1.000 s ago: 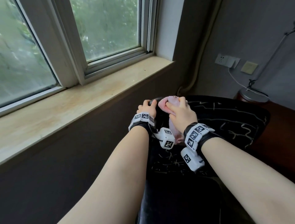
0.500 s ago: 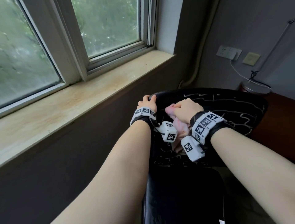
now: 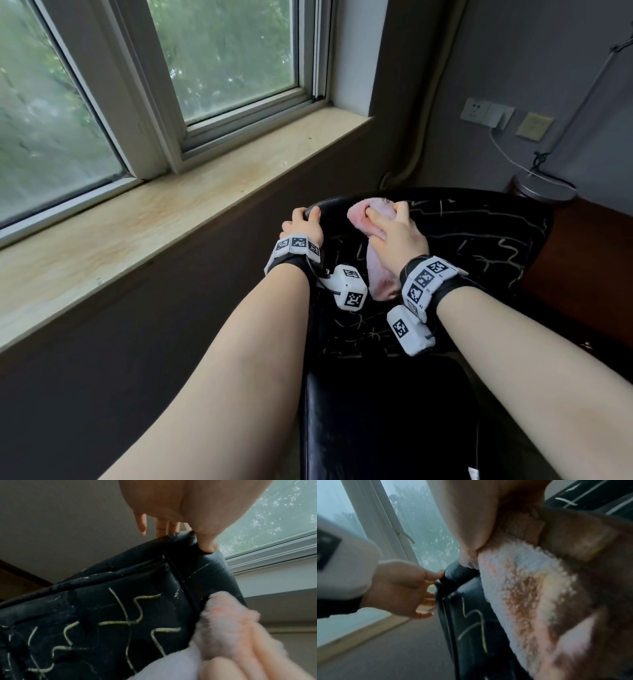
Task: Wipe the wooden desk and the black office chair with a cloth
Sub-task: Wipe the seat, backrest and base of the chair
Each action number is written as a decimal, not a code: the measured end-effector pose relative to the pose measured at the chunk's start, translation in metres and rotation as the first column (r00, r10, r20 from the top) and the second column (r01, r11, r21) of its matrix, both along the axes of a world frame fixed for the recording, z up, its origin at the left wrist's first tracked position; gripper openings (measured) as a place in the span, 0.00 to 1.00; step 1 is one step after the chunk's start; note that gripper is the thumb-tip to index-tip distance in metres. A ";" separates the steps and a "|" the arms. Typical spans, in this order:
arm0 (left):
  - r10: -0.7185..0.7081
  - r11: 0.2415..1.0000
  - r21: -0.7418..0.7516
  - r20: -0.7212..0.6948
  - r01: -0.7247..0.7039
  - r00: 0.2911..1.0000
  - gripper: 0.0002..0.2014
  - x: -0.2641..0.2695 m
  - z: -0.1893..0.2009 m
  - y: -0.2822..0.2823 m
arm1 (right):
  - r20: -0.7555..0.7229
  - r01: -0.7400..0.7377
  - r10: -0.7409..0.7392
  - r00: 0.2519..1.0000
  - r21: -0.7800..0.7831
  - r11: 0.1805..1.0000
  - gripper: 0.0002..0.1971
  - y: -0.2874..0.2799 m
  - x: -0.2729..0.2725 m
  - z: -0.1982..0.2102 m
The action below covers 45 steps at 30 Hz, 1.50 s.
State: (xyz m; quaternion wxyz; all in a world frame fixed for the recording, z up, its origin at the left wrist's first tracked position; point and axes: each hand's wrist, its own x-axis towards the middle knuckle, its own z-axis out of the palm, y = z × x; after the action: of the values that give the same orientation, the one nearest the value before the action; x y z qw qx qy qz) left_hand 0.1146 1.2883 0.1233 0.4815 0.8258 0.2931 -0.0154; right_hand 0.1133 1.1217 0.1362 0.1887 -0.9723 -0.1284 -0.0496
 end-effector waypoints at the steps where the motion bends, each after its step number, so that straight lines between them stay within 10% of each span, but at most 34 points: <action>1: -0.005 1.000 0.007 -0.005 0.005 1.000 0.24 0.000 0.000 0.001 | -0.031 -0.014 0.012 0.999 -0.055 0.998 0.24 -0.002 -0.003 -0.004; 12: 0.114 0.986 0.102 0.164 -0.132 0.980 0.24 -0.005 0.031 -0.024 | -0.176 0.083 -0.095 0.980 -0.072 0.994 0.17 -0.011 -0.002 0.038; 18: -0.479 0.729 0.564 0.017 0.388 0.877 0.36 0.024 0.043 -0.043 | 0.024 0.175 -0.176 0.984 0.007 0.984 0.20 -0.026 0.012 0.044; 21: -0.533 0.646 0.593 -0.100 0.480 0.840 0.38 0.025 0.029 -0.047 | 0.044 0.117 -0.119 0.992 0.049 0.992 0.24 -0.028 0.017 0.040; 36: -0.518 0.598 0.647 -0.138 0.473 0.844 0.42 0.026 0.021 -0.047 | -0.045 0.062 -0.071 0.997 -0.177 0.982 0.20 -0.047 0.011 -0.003; 45: -0.466 0.622 0.665 -0.110 0.413 0.878 0.41 0.018 0.018 -0.059 | -0.242 0.077 -0.128 0.962 -0.207 0.975 0.17 -0.062 0.011 0.049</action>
State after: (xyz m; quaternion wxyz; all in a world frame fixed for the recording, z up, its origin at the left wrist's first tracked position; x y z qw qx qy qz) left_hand 0.1327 1.2292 0.1410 0.1437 0.9884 0.0498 0.0041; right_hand 0.1243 1.0595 0.1853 0.1043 -0.9898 -0.0565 0.0786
